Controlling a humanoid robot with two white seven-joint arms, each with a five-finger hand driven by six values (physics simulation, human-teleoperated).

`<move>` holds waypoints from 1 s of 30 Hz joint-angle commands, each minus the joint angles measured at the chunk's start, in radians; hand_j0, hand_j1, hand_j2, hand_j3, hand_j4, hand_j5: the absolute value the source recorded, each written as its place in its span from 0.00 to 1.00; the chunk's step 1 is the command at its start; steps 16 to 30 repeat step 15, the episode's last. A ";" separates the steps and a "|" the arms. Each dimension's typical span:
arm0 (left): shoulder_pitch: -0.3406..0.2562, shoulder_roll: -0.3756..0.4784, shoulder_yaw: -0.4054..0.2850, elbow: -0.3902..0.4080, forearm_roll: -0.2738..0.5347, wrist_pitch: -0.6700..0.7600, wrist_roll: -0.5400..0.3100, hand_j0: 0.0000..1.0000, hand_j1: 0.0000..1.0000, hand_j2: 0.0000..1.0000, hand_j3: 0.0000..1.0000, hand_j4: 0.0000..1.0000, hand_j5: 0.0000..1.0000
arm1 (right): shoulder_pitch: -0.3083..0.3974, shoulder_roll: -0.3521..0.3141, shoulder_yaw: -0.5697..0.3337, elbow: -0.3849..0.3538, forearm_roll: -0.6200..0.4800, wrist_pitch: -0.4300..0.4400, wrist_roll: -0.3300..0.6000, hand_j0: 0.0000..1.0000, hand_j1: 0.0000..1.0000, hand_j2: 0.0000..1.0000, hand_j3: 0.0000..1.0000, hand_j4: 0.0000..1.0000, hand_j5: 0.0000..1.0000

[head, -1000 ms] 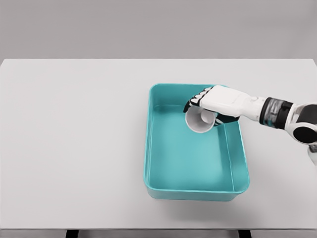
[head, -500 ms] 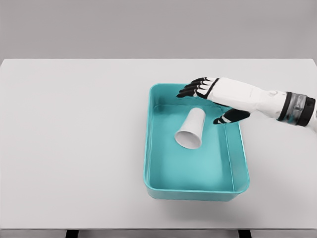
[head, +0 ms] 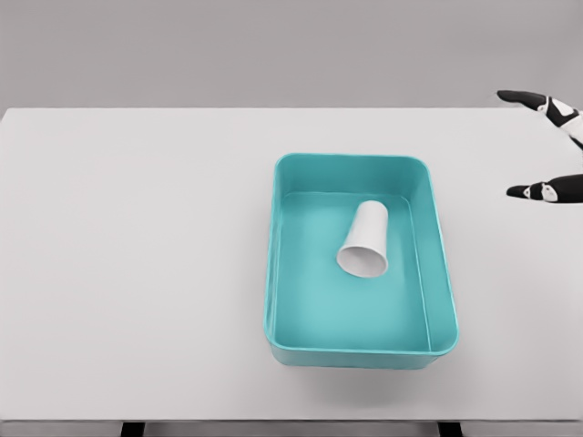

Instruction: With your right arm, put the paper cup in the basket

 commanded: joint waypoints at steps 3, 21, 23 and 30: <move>0.000 0.000 0.001 0.000 0.000 0.000 0.000 1.00 1.00 1.00 1.00 1.00 1.00 | -0.002 0.022 -0.011 0.001 0.024 0.009 0.000 1.00 1.00 1.00 1.00 1.00 1.00; 0.000 0.000 0.001 0.000 0.000 0.000 0.000 1.00 1.00 1.00 1.00 1.00 1.00 | -0.015 0.053 0.009 -0.007 0.025 0.033 0.000 1.00 1.00 1.00 1.00 1.00 1.00; 0.000 0.000 0.001 0.000 0.000 0.000 0.000 1.00 1.00 1.00 1.00 1.00 1.00 | -0.015 0.053 0.009 -0.007 0.025 0.033 0.000 1.00 1.00 1.00 1.00 1.00 1.00; 0.000 0.000 0.001 0.000 0.000 0.000 0.000 1.00 1.00 1.00 1.00 1.00 1.00 | -0.015 0.053 0.009 -0.007 0.025 0.033 0.000 1.00 1.00 1.00 1.00 1.00 1.00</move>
